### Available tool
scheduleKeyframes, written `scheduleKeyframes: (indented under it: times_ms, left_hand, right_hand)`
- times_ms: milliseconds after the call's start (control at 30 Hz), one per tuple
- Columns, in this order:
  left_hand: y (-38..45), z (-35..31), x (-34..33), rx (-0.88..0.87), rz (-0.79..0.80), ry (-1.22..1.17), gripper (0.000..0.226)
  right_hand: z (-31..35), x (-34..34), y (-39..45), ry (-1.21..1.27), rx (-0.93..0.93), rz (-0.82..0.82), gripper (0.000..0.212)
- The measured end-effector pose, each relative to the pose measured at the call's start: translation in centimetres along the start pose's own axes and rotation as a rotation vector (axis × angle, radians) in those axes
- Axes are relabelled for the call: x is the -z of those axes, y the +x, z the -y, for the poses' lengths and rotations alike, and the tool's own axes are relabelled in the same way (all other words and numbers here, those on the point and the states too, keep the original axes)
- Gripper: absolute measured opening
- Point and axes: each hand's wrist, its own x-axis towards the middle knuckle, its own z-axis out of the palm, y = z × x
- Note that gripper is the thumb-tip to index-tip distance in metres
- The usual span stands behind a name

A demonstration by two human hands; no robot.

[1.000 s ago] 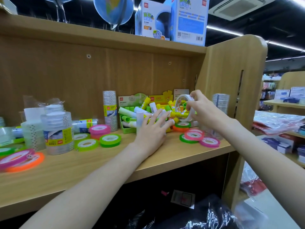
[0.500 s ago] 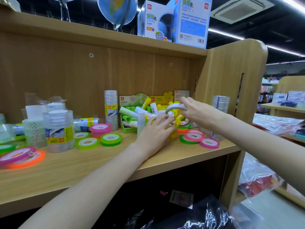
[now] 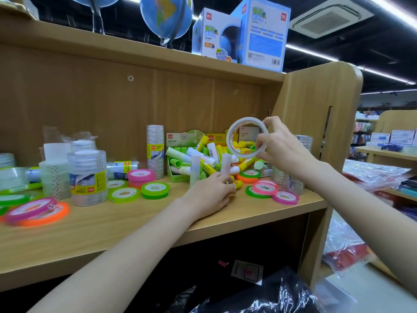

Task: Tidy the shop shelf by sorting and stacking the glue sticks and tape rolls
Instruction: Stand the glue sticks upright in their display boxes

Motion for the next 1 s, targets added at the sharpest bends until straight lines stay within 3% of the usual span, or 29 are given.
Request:
scheduleKeyframes:
  times_ms: [233, 333, 433, 533, 600, 700, 733, 833, 900, 1000]
  left_hand:
    - [-3.7, 0.8, 1.8, 0.075, -0.069, -0.071, 0.035]
    - [-6.0, 1.8, 2.8, 0.152, -0.285, -0.217, 0.053]
    - [-8.4, 2.6, 4.1, 0.153, -0.483, -0.352, 0.072]
    - [-11.6, 3.7, 5.9, 0.153, -0.525, -0.328, 0.045]
    - [-14.6, 5.0, 7.2, 0.214, -0.582, -0.27, 0.031]
    - [-19.3, 7.0, 8.9, 0.318, -0.609, -0.155, 0.034]
    - [-20.5, 7.7, 9.4, 0.347, -0.599, -0.127, 0.034]
    - [-21.6, 8.8, 10.0, 0.434, -0.567, -0.097, 0.034]
    - [-20.8, 8.7, 9.7, 0.448, -0.552, -0.104, 0.033]
    - [-19.7, 8.0, 9.0, 0.414, -0.524, -0.105, 0.031]
  right_hand:
    - [1.5, -0.5, -3.1, 0.415, -0.195, -0.093, 0.02]
    - [3.1, -1.8, -4.6, 0.659, -0.194, -0.105, 0.016]
    - [6.0, -2.9, -5.2, 0.924, -0.068, 0.019, 0.024]
    - [10.1, -3.6, -3.9, 1.123, 0.051, 0.109, 0.021]
    - [12.1, -4.0, -2.8, 1.017, 0.114, 0.054, 0.022]
    - [10.9, -5.8, -2.1, 0.27, 0.053, -0.275, 0.063]
    - [9.9, -6.1, -2.5, 0.133, -0.062, -0.249, 0.072]
    - [7.6, -6.8, -4.2, 0.089, -0.353, 0.163, 0.085]
    - [7.2, -7.5, -4.4, 0.266, -0.364, 0.308, 0.08]
    - [7.2, -7.9, -4.1, 0.379, -0.294, 0.308, 0.076]
